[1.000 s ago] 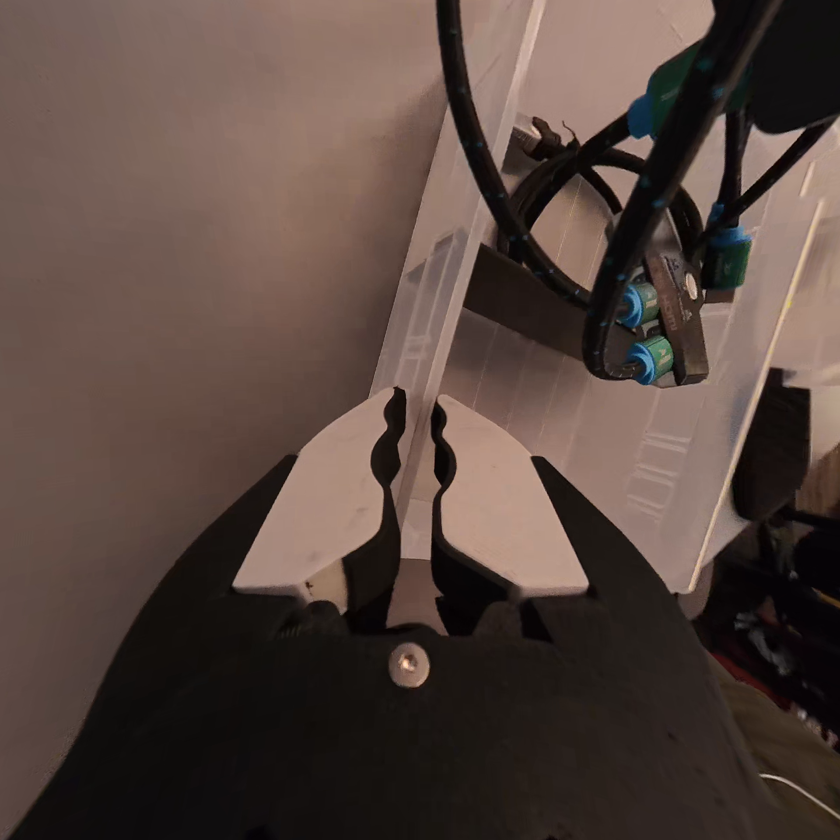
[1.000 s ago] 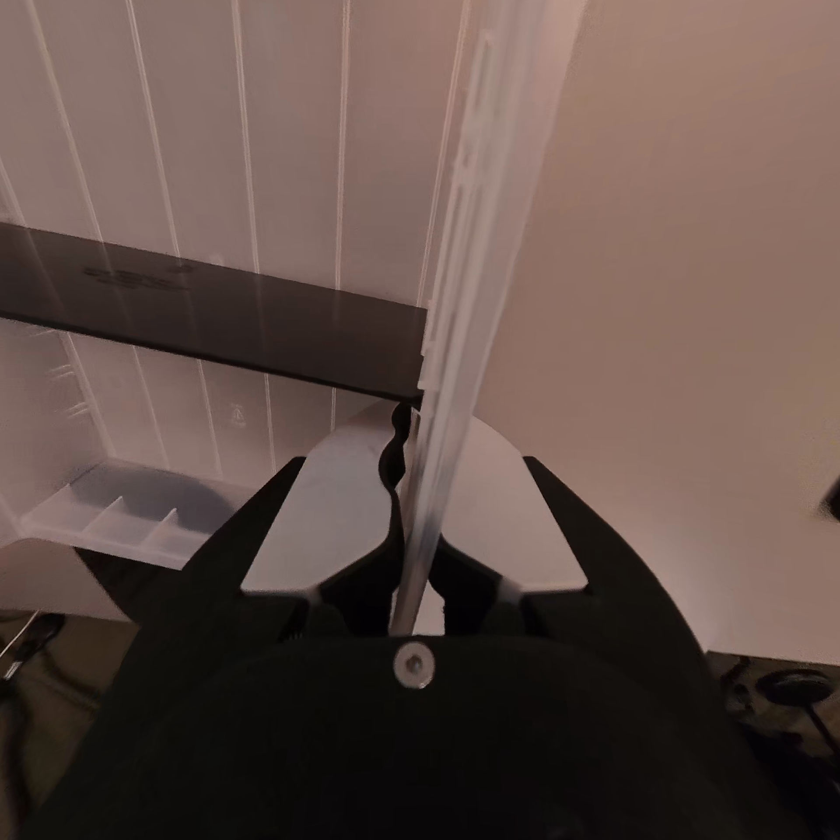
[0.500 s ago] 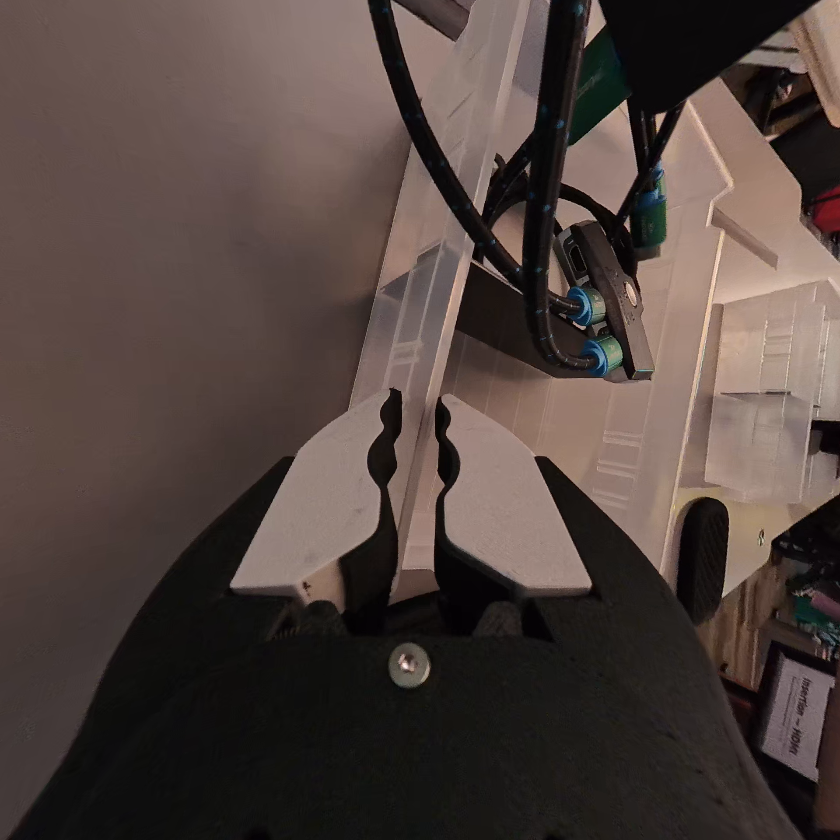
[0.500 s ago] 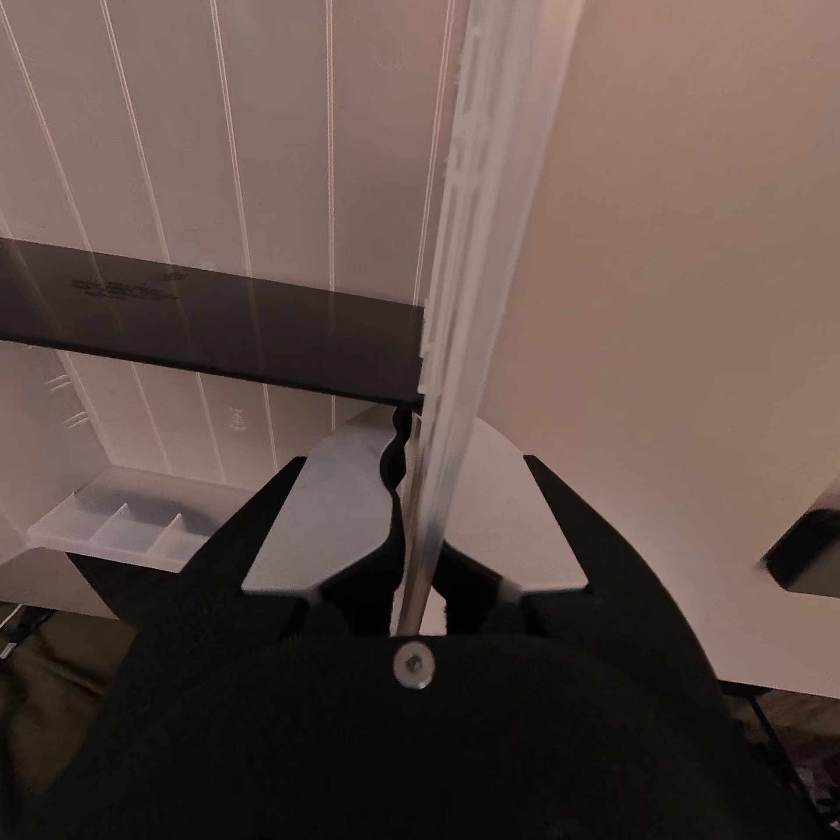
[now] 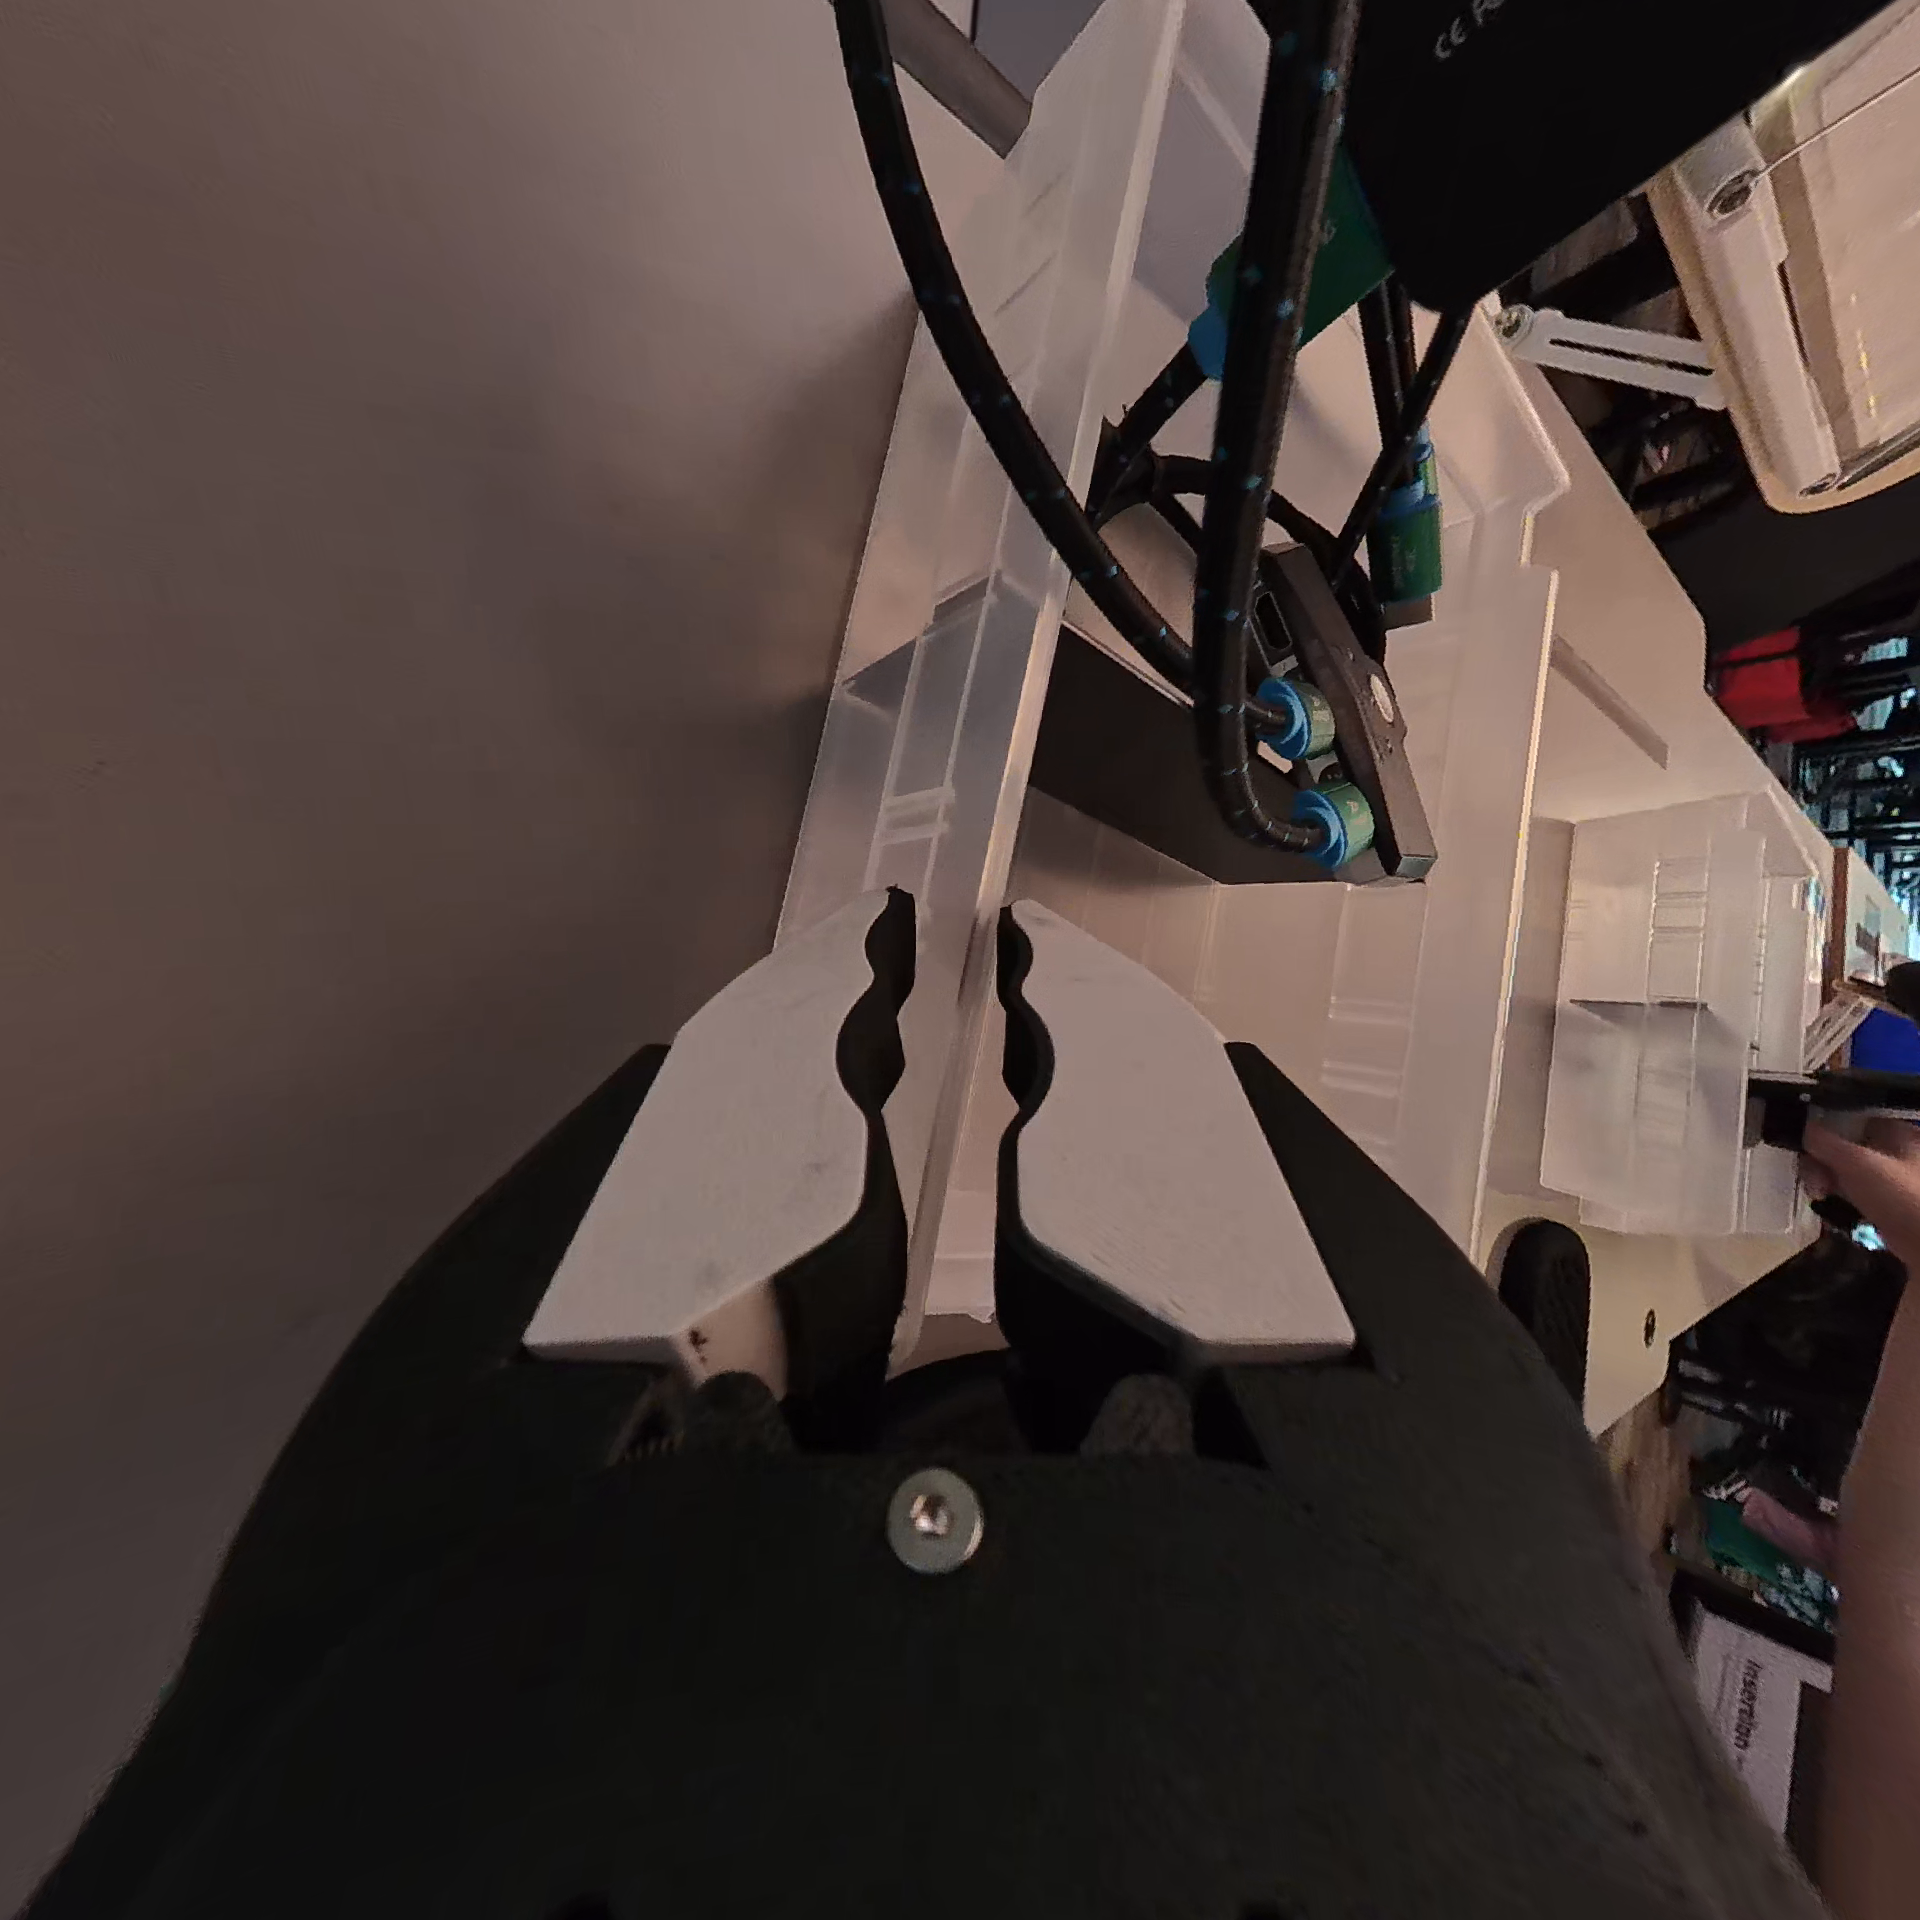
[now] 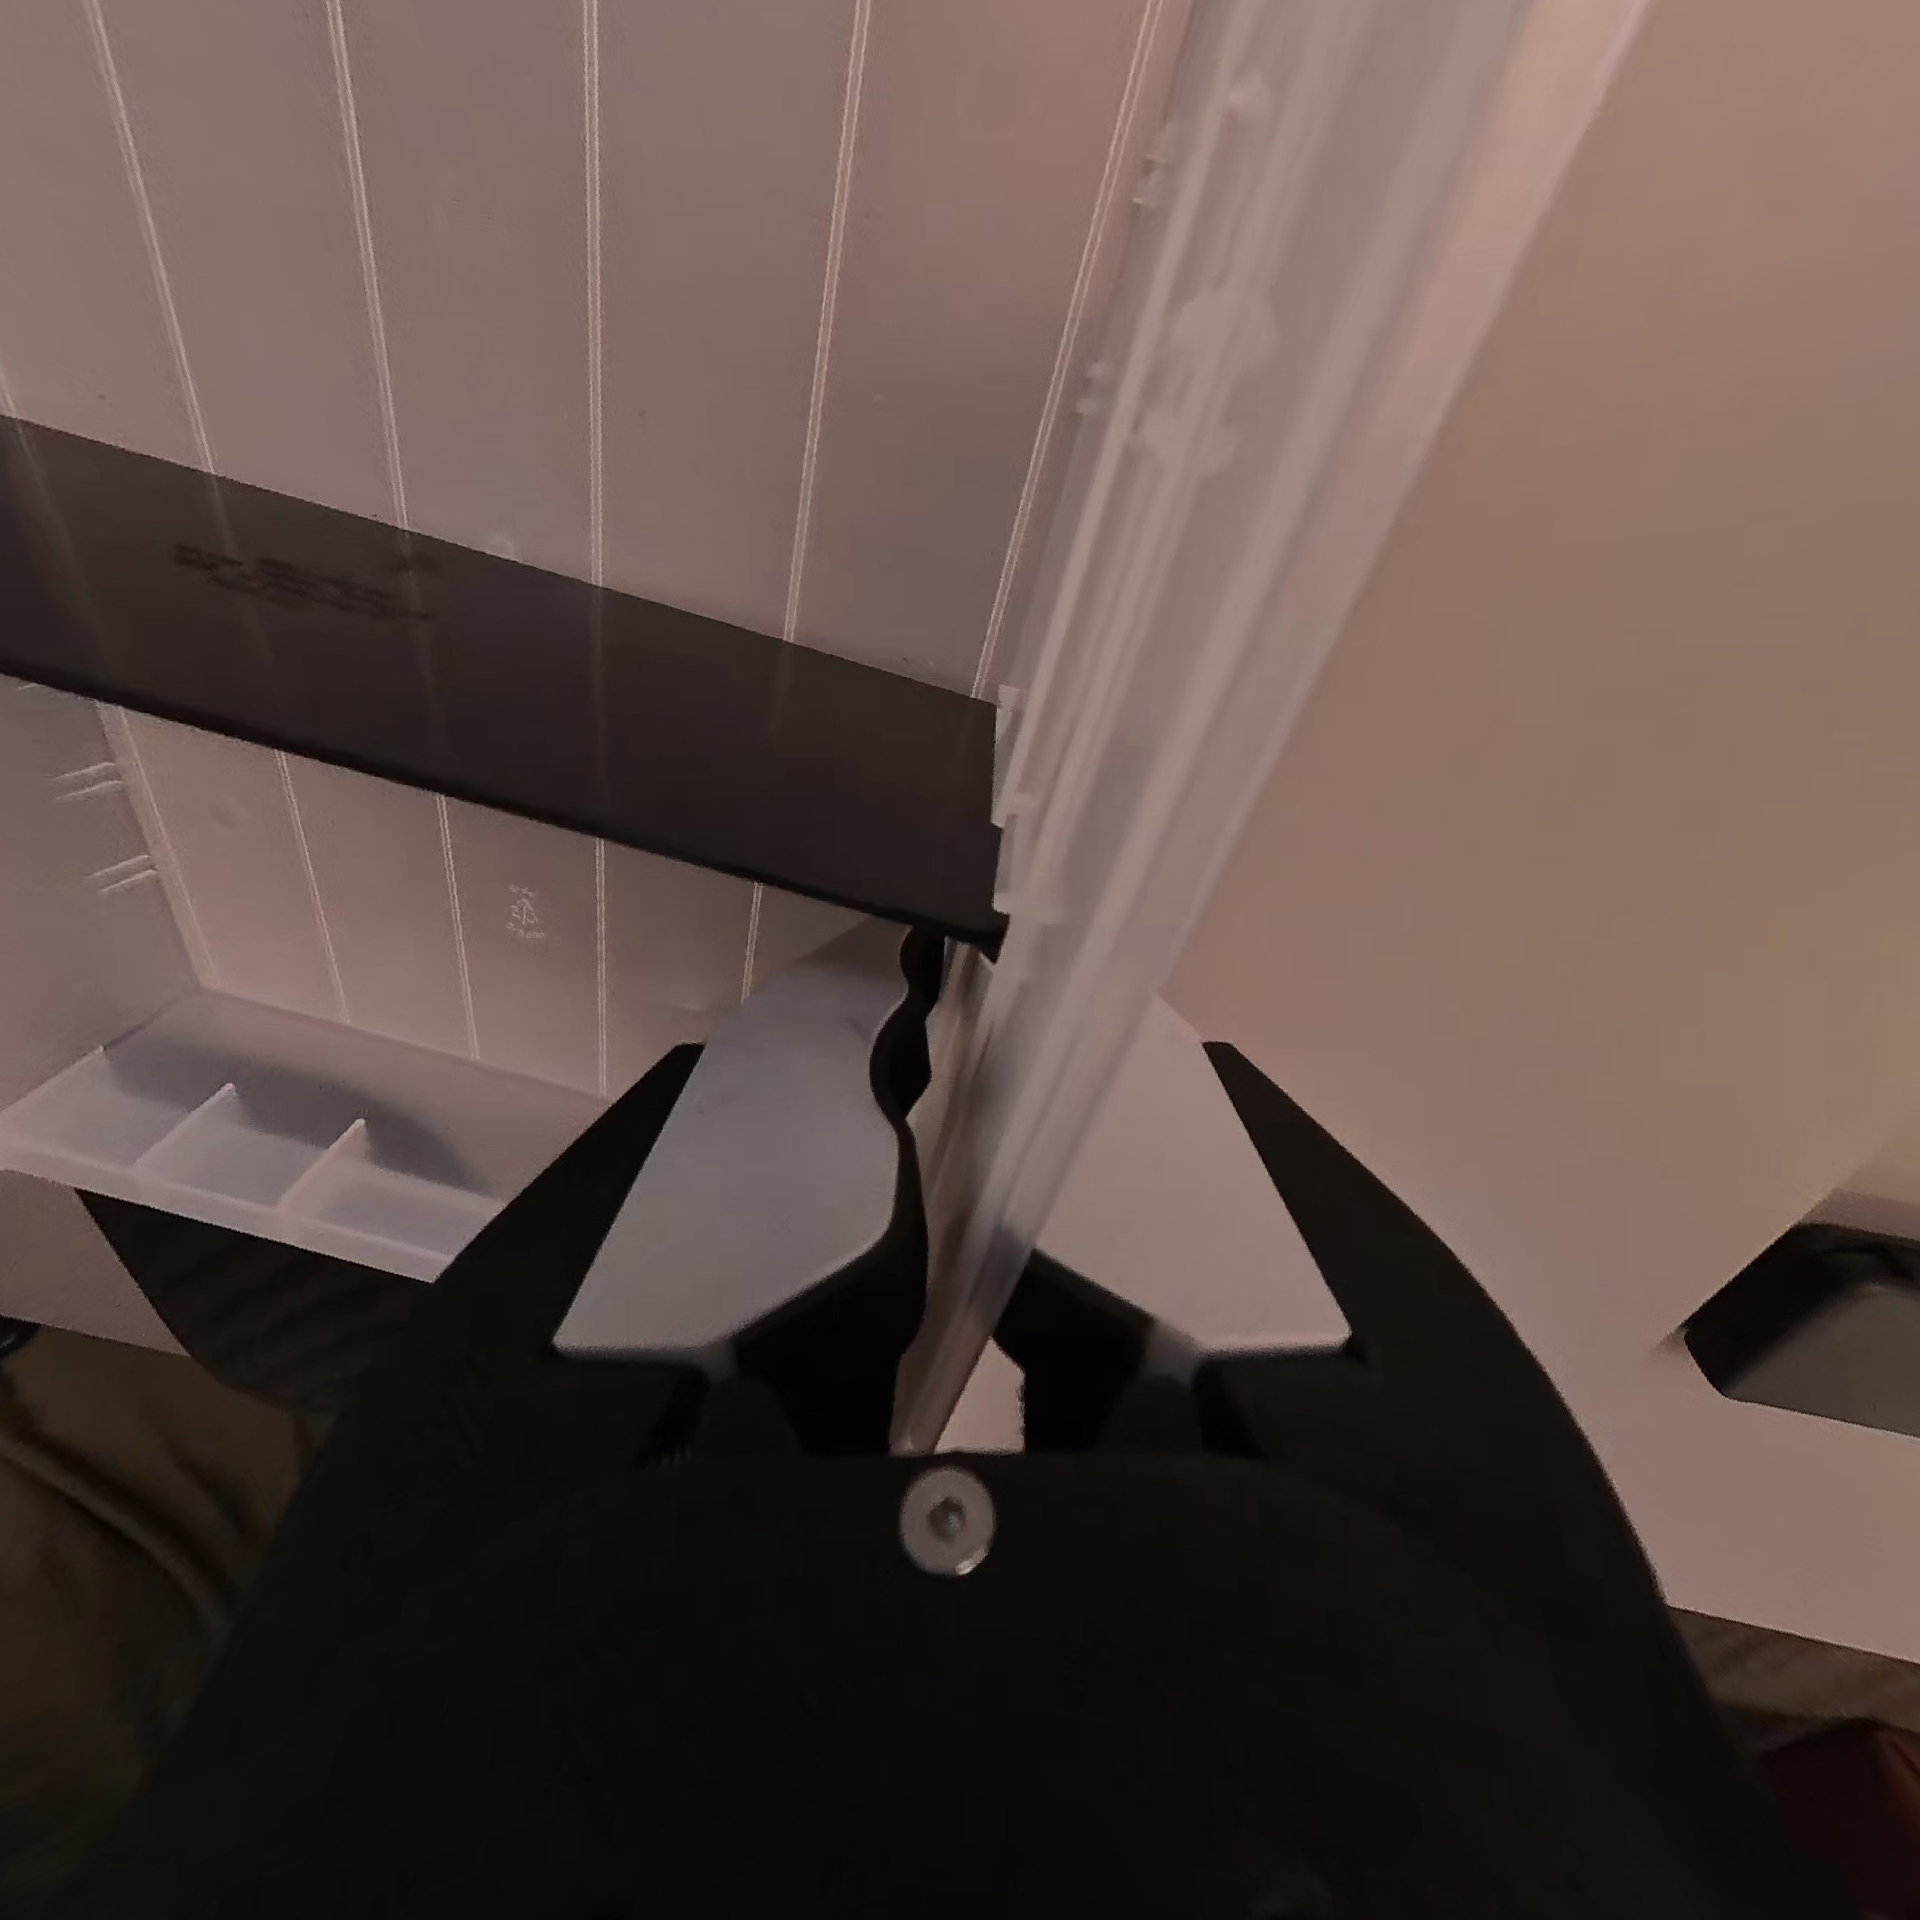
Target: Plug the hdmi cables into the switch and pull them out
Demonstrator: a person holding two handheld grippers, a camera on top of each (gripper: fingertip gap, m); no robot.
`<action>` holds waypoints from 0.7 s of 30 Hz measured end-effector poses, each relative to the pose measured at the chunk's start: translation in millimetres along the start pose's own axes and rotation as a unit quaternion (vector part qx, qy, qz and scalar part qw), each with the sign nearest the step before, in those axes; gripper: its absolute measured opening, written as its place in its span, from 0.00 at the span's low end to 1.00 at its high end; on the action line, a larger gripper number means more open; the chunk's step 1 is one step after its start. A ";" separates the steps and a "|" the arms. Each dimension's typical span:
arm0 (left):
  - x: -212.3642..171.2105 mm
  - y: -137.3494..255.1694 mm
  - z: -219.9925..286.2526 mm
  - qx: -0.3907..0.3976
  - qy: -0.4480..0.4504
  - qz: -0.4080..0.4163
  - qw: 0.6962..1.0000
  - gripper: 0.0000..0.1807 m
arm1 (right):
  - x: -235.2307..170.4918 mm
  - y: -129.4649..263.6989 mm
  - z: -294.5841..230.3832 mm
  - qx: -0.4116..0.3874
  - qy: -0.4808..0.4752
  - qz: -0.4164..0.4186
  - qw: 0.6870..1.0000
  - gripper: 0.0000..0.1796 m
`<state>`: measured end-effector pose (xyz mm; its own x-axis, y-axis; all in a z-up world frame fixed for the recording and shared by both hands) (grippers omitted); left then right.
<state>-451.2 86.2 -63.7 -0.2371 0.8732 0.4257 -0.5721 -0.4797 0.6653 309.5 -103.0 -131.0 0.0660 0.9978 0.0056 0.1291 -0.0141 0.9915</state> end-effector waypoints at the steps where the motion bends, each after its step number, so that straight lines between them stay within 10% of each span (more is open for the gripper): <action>1: 0.7 1.4 -0.8 -0.001 0.002 0.005 1.000 0.07 | 0.1 0.0 0.1 -0.001 0.002 -0.001 1.000 0.03; 21: -2.5 15.7 5.5 0.003 -0.014 0.012 1.000 0.02 | 2.2 0.1 0.4 -0.009 0.013 0.000 1.000 0.03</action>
Point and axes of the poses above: each gripper's, where its closed fingertips meet, y back along the fingers, x out of its top, z = x × y across the jaws, the point moved 1 cm from there along y, back along the fingers, and after that the axes turned 1 degree about -x, right-handed, at the moved point
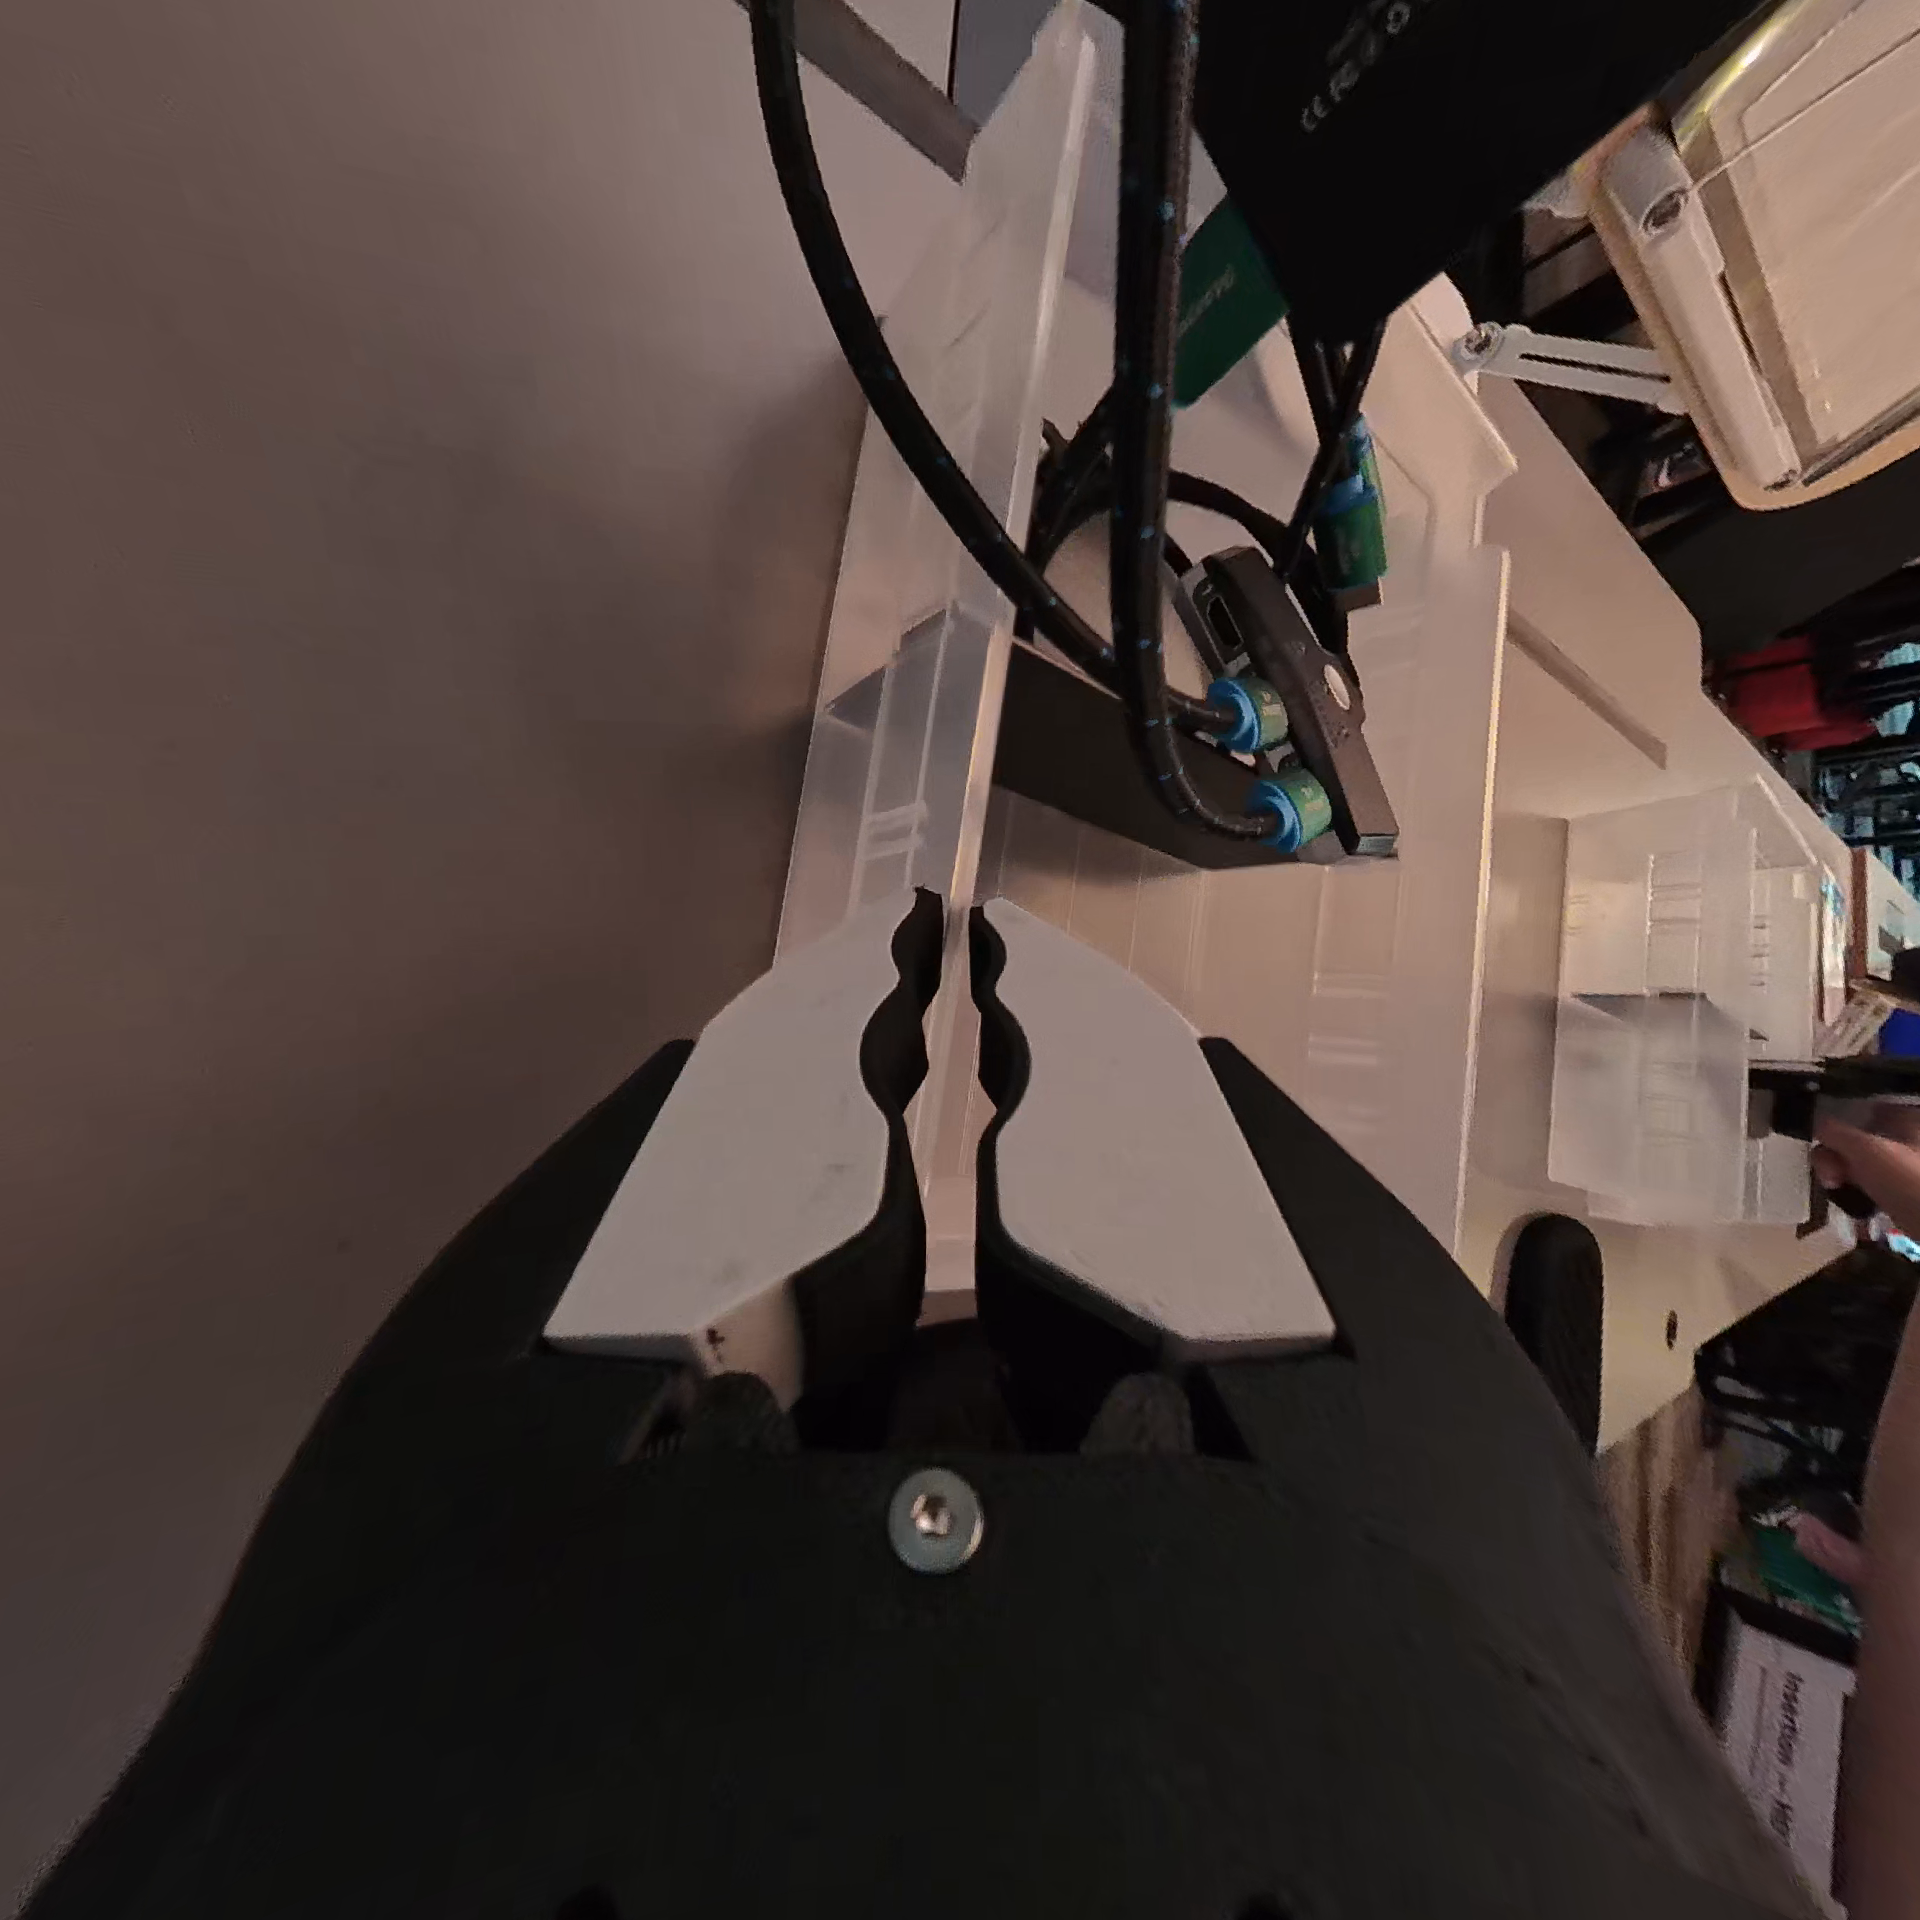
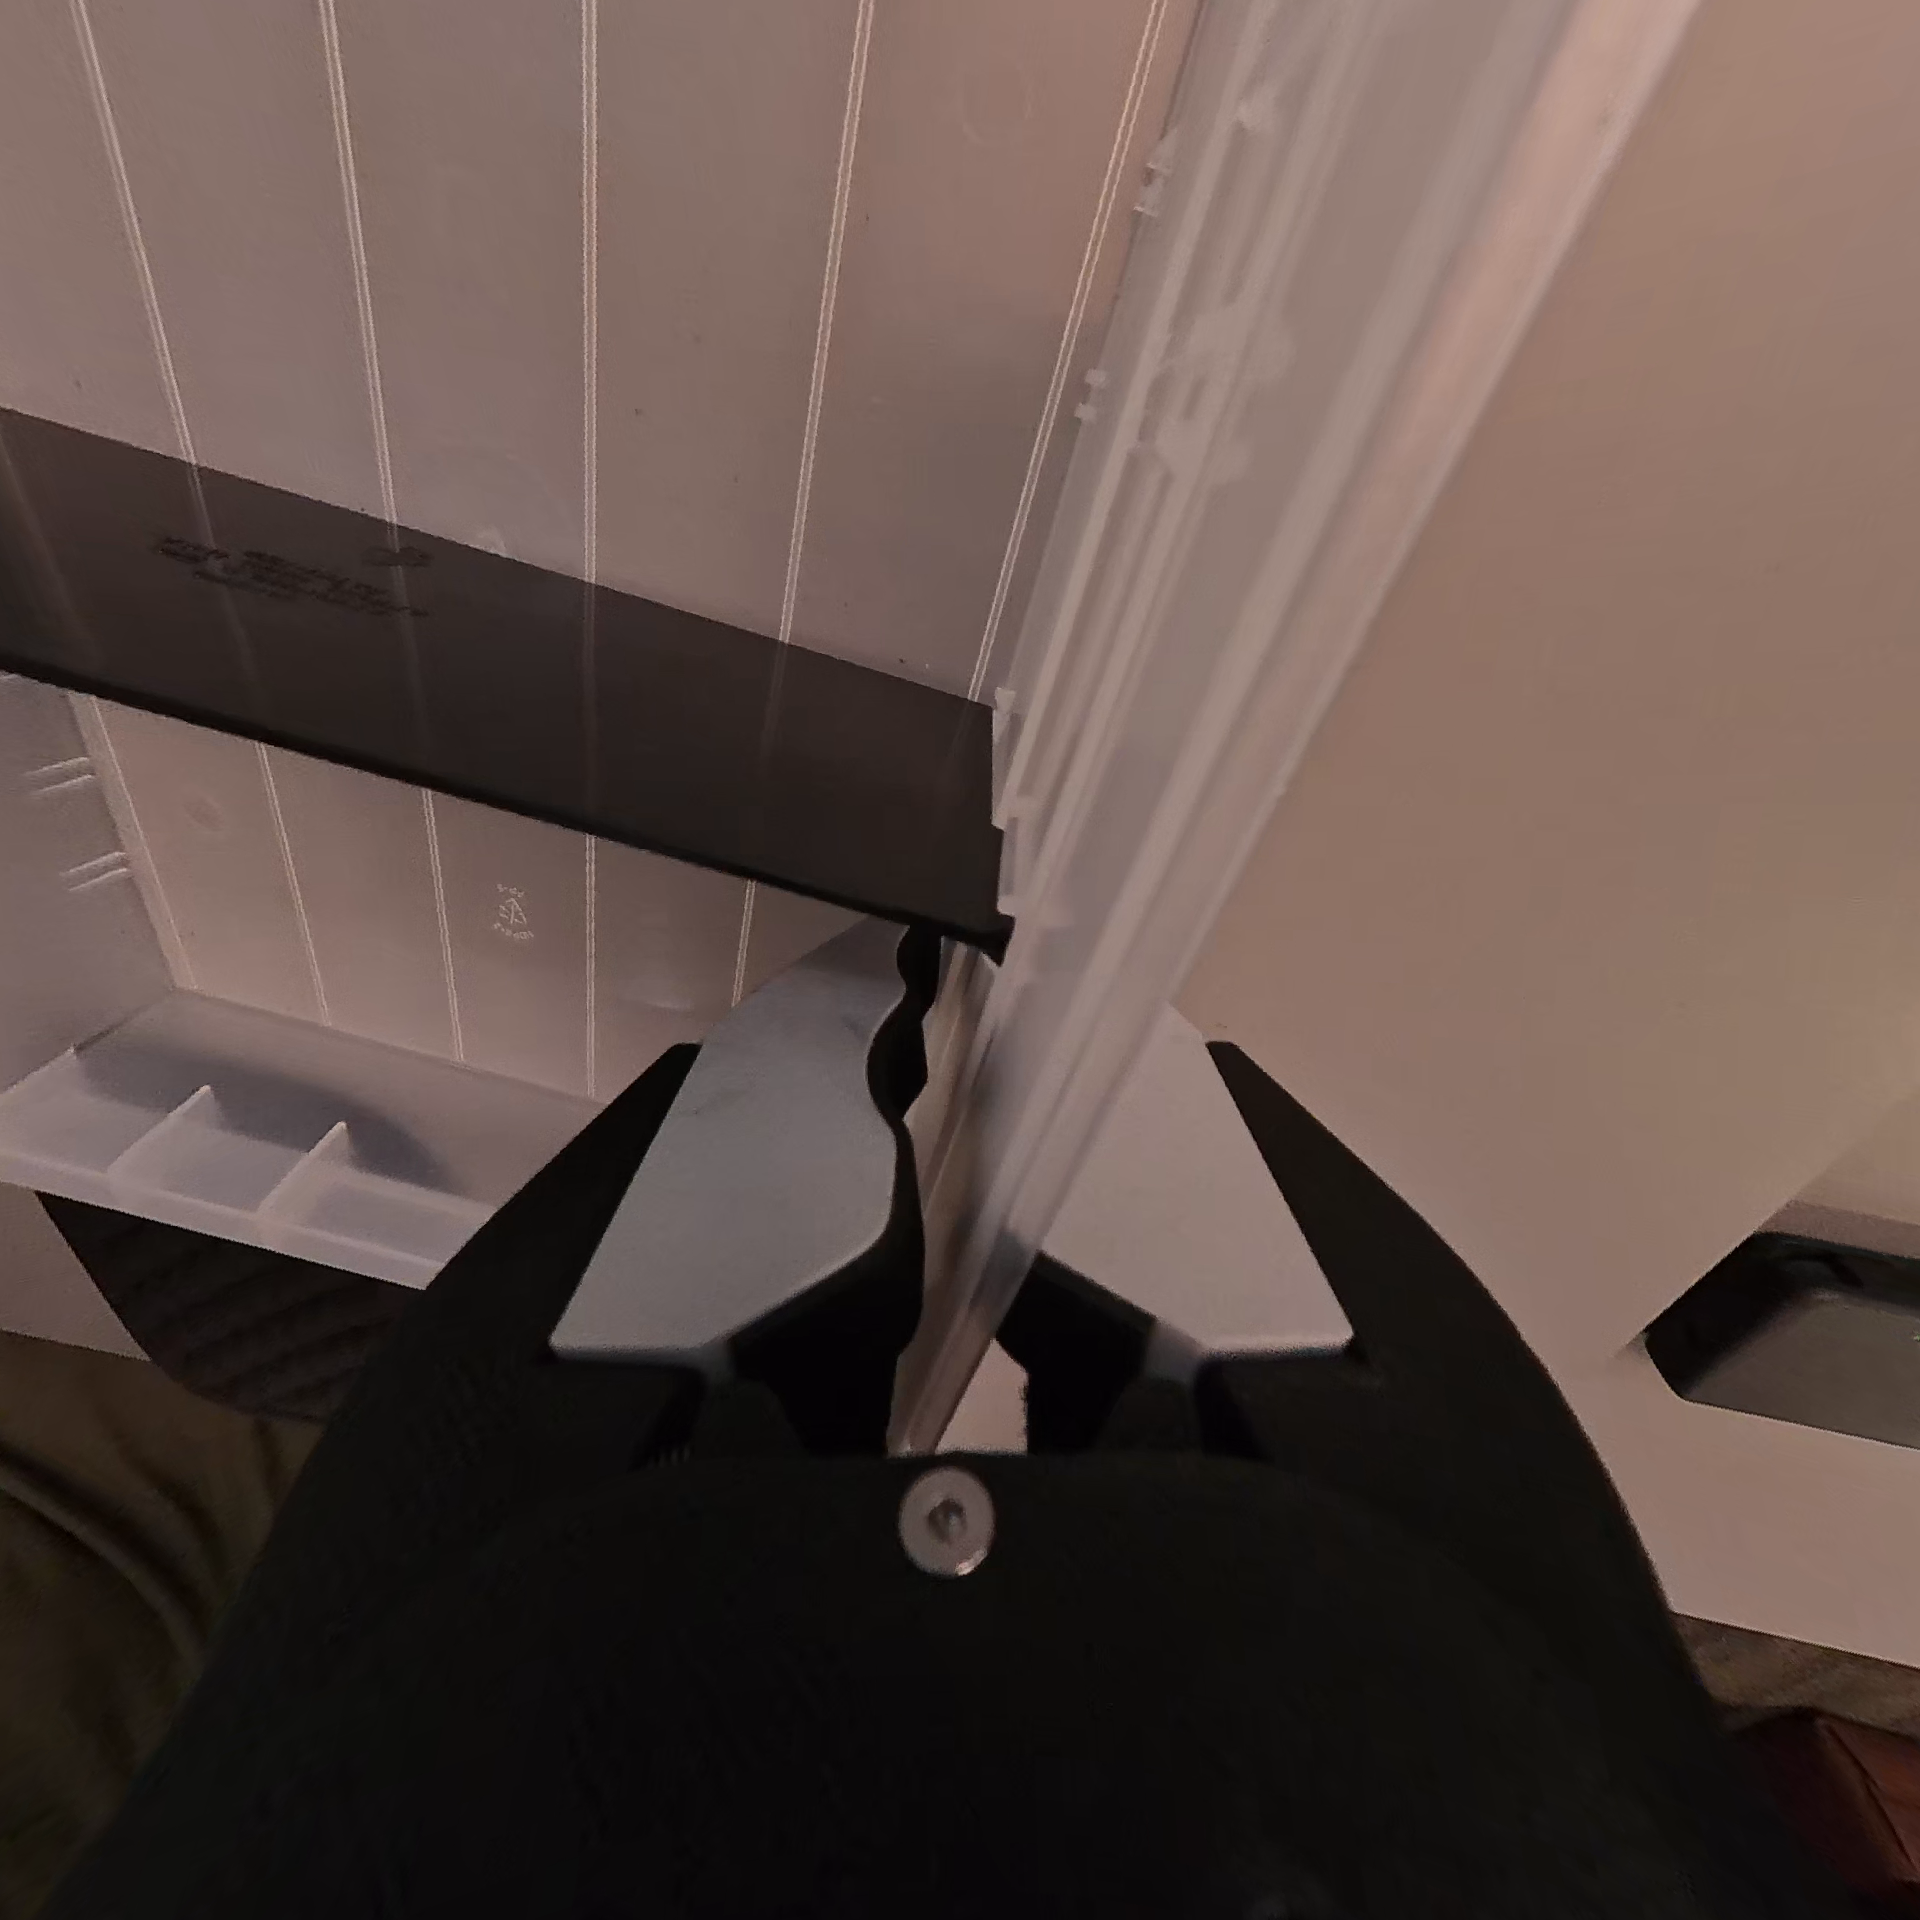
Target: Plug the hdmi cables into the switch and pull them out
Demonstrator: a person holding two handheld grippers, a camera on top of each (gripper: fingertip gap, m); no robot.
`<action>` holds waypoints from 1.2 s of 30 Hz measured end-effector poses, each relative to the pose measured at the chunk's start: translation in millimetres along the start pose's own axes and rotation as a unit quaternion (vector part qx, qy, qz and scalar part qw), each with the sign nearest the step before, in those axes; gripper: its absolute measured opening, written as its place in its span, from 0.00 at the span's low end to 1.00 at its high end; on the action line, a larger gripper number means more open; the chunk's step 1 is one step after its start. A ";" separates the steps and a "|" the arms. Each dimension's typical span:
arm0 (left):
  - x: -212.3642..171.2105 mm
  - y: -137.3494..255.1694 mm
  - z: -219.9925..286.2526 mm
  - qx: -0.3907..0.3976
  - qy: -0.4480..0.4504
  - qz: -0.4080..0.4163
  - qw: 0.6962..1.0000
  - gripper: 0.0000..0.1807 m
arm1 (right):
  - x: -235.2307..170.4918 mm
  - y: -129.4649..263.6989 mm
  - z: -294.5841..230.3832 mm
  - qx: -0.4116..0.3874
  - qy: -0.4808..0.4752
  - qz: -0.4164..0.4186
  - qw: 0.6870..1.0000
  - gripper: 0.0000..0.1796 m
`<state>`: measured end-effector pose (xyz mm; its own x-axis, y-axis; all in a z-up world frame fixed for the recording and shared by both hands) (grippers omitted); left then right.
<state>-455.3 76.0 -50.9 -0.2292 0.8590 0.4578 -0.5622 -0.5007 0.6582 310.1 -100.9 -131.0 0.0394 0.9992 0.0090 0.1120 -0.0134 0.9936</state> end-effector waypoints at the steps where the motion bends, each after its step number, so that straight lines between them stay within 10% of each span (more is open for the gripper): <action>1: -2.5 1.0 0.8 -0.001 -0.002 -0.006 1.000 0.02 | 0.0 0.0 -0.1 0.001 0.001 0.001 1.000 0.03; 28: 29.8 60.5 13.6 0.021 -0.009 0.151 0.988 0.04 | 7.1 1.2 9.1 -0.024 0.043 0.002 0.999 0.07; 36: 44.1 81.3 35.1 0.003 -0.054 0.211 0.976 0.12 | 8.7 11.7 24.3 -0.133 0.113 0.015 0.984 0.34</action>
<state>-483.3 69.4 43.7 -0.3542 0.5592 0.7496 -0.4304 -0.8091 0.4002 335.9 -93.3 -122.0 -0.1873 0.9818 0.0327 -0.1513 -0.0618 0.9866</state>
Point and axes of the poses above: each gripper's, where its closed fingertips meet, y back along the fingers, x out of its top, z = x × y across the jaws, the point moved 1 cm from there along y, back along the fingers, and after that the axes turned 1 degree about -x, right-handed, at the moved point
